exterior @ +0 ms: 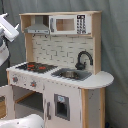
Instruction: Play with the kitchen
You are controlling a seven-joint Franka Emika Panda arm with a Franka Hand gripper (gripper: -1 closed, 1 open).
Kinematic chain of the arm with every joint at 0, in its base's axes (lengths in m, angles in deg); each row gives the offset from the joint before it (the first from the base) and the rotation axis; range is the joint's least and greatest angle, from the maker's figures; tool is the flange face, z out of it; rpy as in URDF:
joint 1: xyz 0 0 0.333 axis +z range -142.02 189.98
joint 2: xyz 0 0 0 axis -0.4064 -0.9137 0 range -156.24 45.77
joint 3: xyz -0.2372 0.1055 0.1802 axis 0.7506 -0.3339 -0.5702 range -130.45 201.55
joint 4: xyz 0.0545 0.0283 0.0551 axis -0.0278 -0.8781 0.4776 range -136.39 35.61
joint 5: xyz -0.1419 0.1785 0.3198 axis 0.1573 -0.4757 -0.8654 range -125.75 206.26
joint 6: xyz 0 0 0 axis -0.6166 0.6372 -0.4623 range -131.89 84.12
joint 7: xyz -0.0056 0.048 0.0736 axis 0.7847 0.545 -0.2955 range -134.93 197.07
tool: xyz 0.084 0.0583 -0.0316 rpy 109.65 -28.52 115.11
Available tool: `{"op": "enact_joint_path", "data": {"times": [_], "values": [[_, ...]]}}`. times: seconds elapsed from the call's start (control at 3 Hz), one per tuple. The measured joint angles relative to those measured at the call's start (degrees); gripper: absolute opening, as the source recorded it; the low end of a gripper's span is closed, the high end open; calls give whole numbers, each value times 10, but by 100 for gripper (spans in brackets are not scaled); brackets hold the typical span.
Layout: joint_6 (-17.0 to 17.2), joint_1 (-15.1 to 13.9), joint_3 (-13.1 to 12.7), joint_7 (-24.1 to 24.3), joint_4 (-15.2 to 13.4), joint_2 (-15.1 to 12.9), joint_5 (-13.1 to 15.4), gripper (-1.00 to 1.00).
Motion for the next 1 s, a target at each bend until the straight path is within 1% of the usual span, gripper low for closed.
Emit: {"op": "enact_joint_path", "data": {"times": [0.67,1.0], "values": [[78,-9,-11,90,27,-8,1,100],[120,-13,-26,132,43,-14,1,100]]}}
